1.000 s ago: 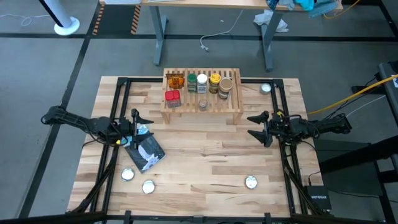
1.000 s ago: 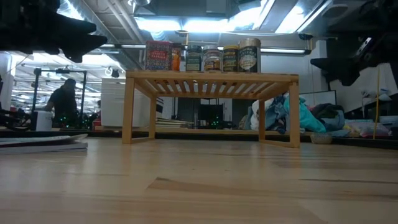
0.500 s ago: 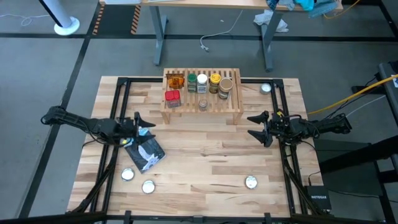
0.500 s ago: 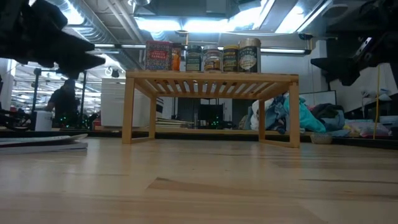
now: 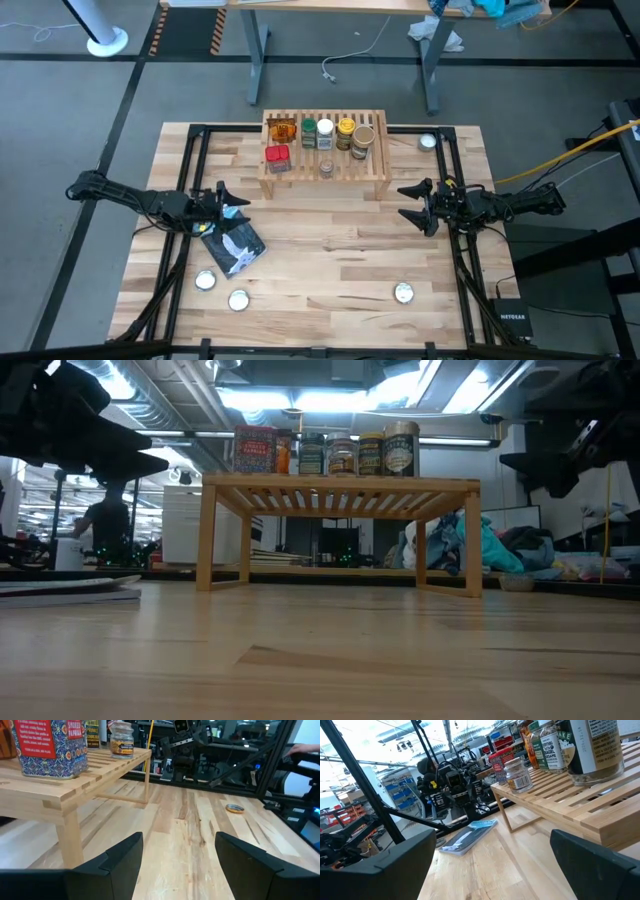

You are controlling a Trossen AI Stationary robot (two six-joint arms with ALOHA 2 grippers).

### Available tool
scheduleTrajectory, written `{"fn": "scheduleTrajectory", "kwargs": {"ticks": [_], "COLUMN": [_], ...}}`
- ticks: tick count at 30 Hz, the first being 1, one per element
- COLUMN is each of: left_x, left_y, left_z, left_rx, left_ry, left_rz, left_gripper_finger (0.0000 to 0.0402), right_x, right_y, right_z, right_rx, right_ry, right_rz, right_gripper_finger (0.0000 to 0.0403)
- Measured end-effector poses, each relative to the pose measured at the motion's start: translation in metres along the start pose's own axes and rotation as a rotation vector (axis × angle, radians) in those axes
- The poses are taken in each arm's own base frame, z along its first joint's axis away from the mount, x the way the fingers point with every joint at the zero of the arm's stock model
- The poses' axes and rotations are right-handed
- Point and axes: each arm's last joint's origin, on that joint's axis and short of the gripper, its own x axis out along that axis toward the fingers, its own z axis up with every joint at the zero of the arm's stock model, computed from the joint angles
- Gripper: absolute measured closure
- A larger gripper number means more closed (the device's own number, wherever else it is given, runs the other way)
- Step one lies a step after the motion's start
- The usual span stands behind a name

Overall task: Shelf spices
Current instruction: Return to Home Position

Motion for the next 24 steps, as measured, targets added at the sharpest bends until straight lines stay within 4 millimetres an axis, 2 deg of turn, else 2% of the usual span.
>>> {"fn": "scheduleTrajectory", "kwargs": {"ticks": [21, 24], "left_x": [0.0, 0.0], "left_y": [0.0, 0.0], "left_z": [0.0, 0.0], "left_rx": [-0.001, -0.001], "left_ry": [0.0, 0.0], "left_rz": [0.0, 0.0], "left_gripper_finger": [0.016, 0.016], "right_x": [0.0, 0.0], "right_y": [-0.0001, 0.0], "right_z": [-0.0002, -0.0005], "right_rx": [-0.002, -0.117], "right_ry": [0.001, 0.005], "right_rz": [0.0, 0.004], "right_gripper_finger": [0.0006, 0.0006]}}
